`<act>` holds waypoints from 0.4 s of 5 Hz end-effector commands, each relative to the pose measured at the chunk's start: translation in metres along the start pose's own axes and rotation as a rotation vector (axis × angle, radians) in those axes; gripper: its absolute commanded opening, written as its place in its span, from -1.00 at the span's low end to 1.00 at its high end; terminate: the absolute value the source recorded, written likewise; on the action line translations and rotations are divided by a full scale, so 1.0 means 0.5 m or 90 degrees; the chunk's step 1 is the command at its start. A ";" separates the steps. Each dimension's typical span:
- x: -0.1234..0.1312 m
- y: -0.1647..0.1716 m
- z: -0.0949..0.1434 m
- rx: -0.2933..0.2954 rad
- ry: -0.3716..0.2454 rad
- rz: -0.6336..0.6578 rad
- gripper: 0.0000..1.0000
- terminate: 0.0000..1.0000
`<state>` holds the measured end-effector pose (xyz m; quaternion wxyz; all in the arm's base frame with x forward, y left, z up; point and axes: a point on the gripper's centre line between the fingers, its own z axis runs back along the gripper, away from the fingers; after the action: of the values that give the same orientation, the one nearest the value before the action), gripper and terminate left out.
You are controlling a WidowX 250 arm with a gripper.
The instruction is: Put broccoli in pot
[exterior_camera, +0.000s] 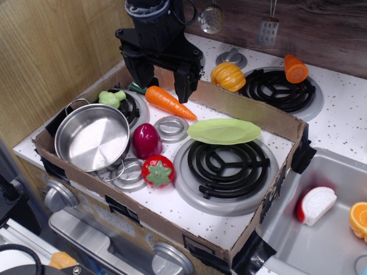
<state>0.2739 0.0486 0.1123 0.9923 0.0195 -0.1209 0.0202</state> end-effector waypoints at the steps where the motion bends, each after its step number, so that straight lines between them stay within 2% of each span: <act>1: 0.000 0.000 0.000 0.000 0.000 0.000 1.00 -1.00; 2: 0.006 0.059 -0.014 -0.003 -0.005 0.002 1.00 -1.00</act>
<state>0.2719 0.0763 0.0959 0.9943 0.0097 -0.1040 0.0220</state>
